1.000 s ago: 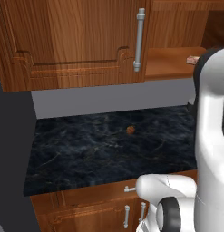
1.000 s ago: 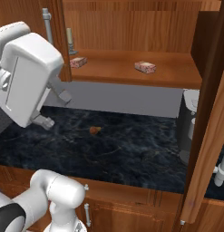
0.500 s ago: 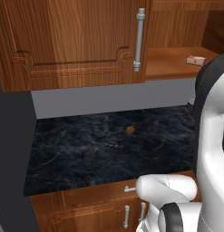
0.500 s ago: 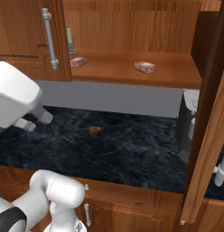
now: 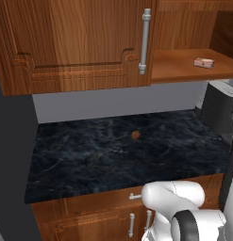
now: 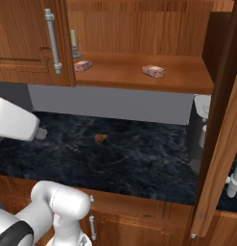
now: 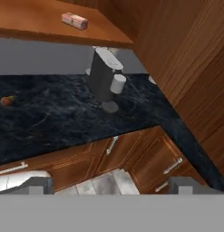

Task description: Pick the bar soap and bar soap from the cabinet and place them on the counter.

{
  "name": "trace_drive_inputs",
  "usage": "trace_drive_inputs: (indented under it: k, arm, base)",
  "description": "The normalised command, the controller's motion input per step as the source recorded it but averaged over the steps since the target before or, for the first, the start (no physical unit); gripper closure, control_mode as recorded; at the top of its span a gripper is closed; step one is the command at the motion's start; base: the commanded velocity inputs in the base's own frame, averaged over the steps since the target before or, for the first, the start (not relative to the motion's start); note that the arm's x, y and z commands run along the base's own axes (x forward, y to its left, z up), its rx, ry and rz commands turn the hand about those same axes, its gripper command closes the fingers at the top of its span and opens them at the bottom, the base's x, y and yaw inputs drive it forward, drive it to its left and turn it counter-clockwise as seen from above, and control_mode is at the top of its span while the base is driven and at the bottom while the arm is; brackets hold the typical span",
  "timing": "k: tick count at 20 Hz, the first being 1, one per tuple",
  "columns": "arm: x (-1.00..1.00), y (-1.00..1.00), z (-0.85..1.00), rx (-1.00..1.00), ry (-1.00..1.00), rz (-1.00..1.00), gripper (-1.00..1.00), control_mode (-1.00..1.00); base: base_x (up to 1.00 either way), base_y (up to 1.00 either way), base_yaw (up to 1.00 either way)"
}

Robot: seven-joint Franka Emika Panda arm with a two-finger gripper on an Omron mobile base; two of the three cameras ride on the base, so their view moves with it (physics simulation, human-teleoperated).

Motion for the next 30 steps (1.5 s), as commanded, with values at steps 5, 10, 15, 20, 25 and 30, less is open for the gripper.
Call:
trace_drive_inputs:
  k: [5,10,15,20,25,30]
  arm:
    - [0.00,0.24,0.00,0.11,-0.18,0.13,-1.00,-1.00]
    - [0.00,0.15,0.00,0.09,-0.24,0.13,-1.00,-1.00]
    - [0.00,0.24,0.01,0.05,-0.19,0.12,-1.00,-1.00]
    - [0.04,0.29,0.00,0.03,-0.20,0.13,-1.00,-1.00]
    - [0.04,0.21,0.00,0.03,-0.16,0.14,-1.00,-1.00]
    - [0.00,0.00,0.01,0.00,-0.09,0.06,-1.00,-1.00]
  base:
    - [0.00,0.00,0.00]
    - [0.00,0.00,0.00]
    - [0.00,0.00,0.00]
    - [0.00,0.00,0.00]
    - [0.00,0.00,0.00]
    - [0.00,0.00,0.00]
